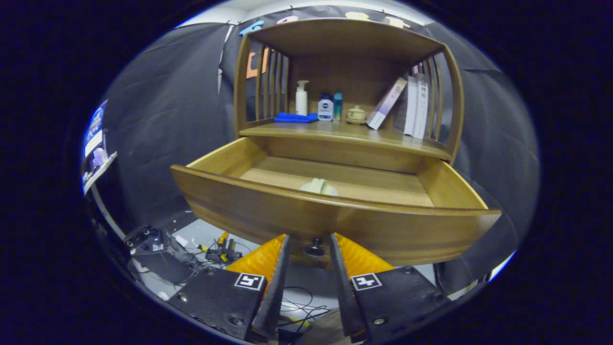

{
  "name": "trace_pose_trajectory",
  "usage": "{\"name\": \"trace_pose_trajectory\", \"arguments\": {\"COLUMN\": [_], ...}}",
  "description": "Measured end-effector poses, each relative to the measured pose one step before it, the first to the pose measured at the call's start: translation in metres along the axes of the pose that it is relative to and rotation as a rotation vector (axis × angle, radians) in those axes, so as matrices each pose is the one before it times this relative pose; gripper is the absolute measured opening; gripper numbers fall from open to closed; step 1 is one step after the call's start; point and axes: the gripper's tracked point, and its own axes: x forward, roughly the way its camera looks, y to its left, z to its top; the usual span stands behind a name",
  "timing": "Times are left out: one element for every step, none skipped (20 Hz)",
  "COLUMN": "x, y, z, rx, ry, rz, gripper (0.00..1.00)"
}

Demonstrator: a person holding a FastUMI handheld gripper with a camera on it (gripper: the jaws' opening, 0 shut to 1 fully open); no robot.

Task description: Pull open the drawer, take out the items inside it, and place them on the countertop above the cabinet.

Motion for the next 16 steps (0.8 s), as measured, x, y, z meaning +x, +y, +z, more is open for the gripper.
{"name": "trace_pose_trajectory", "arguments": {"x": [-0.00473,-0.00322,-0.00258,-0.00113,-0.00195,0.00099,0.00156,0.00335,0.00477,0.00610,0.00556,0.00889,0.00650,0.00855,0.00883,0.00702], "y": [0.00400,0.00254,0.00238,0.00025,0.00113,-0.00054,-0.00039,-0.00257,-0.00239,-0.00238,-0.00315,-0.00344,-0.00209,0.00001,-0.00016,0.00039], "z": [0.00915,0.00975,0.00943,0.00934,0.00977,0.01090,0.00826,0.00797,0.00603,0.00681,0.00294,0.00314,0.00159,0.00136,-0.00239,-0.00140], "rx": [0.00465,0.00503,0.00541,0.00207,0.00189,-0.00013,0.00071,0.00077,0.00064,0.00171,0.00279,-0.00065,0.00288,-0.00243,0.00113,-0.00838], "ry": [-0.00826,-0.00663,-0.00482,-0.00369,-0.00852,-0.01009,-0.00586,-0.00055,0.00586,0.00503,0.01324,0.02413,0.01913,0.02587,0.03982,0.03332], "rz": [0.02587,0.02170,0.01630,0.01179,0.00928,0.00860,0.00448,-0.00041,-0.00446,-0.00447,-0.01031,-0.00921,-0.01029,0.00007,-0.00839,0.00345], "gripper": [0.56,0.60,0.65,0.71,0.74,0.77,0.78,0.81,0.81,0.84,0.84,0.84,0.84,0.84,0.84,0.84]}}
